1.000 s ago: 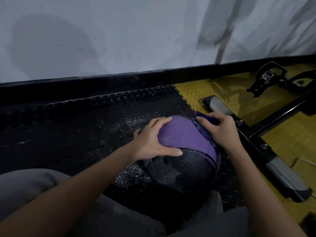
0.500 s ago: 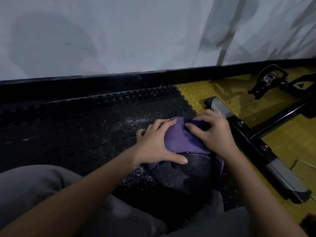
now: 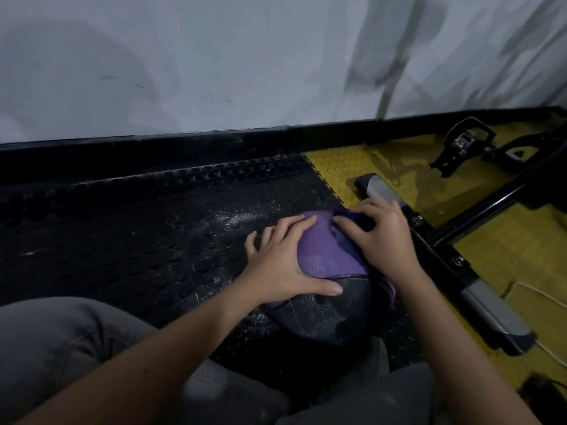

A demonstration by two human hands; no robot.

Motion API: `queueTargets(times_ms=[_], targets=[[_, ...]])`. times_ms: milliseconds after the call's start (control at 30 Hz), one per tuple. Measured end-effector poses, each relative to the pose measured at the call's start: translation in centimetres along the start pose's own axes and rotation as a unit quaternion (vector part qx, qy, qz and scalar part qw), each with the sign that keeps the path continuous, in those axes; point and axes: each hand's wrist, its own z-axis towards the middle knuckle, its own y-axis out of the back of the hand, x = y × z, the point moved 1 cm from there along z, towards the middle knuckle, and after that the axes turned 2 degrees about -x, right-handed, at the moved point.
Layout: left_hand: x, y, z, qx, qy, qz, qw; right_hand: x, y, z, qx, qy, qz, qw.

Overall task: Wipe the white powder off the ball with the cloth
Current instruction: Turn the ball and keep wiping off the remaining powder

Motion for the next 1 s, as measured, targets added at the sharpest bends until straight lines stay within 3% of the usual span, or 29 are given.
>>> queueTargets(times_ms=[100,300,500,667,733,900,1000], targets=[[-0.3,-0.3,0.2,-0.006,0.002,-0.006,1.0,-0.4,-0.3,0.1,-0.038,-0.072,0.006,0.997],[-0.2,-0.5,-0.3,-0.032,-0.003,0.039,0.999,2.3,-0.6,-2.8,-0.026,0.07,-0.029,0.997],[-0.7,-0.4,-0.1,-0.009,-0.008,0.026,1.0,-0.9,0.2,-1.1,-0.063,-0.105,0.023,0.992],[-0.7,-0.3,-0.2,-0.023,0.001,0.034,0.999,2.1,-0.4,-5.1,-0.081,0.035,-0.019,0.996],[-0.6,-0.3,-0.3,-0.02,0.0,0.031,0.999,1.6,-0.1,-5.2,-0.069,0.055,-0.013,0.996],[-0.6,-0.5,0.2,-0.01,0.011,0.014,1.0,-1.3,0.2,-2.6,-0.089,-0.12,0.033,0.988],[-0.6,-0.5,0.4,-0.018,0.017,-0.001,1.0,-0.3,-0.2,-3.5,-0.111,-0.111,0.013,0.988]])
